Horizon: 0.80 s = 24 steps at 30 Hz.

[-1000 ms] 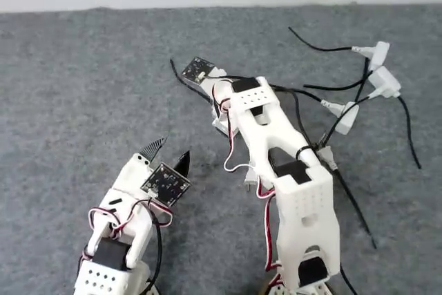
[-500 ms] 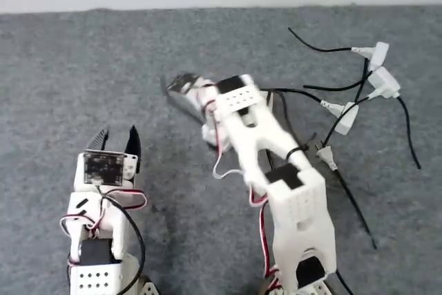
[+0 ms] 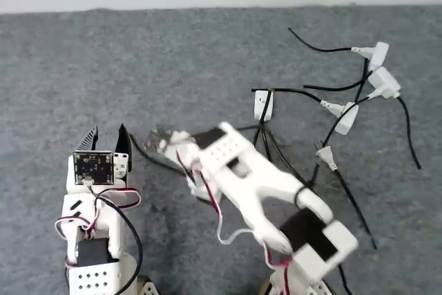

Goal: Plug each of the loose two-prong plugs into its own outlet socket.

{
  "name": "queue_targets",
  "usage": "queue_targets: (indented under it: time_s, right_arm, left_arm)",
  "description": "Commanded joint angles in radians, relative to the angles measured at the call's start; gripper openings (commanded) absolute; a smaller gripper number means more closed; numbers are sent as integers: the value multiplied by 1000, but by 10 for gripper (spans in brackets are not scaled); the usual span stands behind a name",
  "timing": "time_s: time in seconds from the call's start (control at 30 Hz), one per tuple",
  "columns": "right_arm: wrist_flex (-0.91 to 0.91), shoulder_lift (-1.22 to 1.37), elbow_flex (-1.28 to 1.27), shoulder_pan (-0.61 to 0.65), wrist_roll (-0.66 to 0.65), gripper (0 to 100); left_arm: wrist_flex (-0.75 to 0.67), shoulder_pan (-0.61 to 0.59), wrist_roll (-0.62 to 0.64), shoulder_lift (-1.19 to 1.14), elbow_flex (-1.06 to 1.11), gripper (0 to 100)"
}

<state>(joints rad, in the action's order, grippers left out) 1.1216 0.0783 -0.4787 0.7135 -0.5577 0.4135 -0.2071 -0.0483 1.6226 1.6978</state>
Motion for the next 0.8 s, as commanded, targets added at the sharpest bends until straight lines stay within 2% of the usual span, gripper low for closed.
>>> queue_targets:
  time_s: [0.0, 0.33, 0.5, 0.6, 0.77]
  right_arm:
    - [-139, -107, -143, 2, 12, 9]
    - [-163, -50, -161, 2, 14, 26]
    - [-99, -54, -98, 1, 84, 239]
    - [-7, -54, -31, -1, 38, 351]
    - [188, -79, 130, -41, 26, 372]
  left_arm:
    - [-26, 18, 8, 20, -41, 166]
    - [-26, 35, -20, 20, -38, 166]
    - [-25, 61, -25, 20, -27, 166]
    - [-25, 61, -25, 20, -27, 166]
    - [-25, 61, -25, 20, -27, 166]
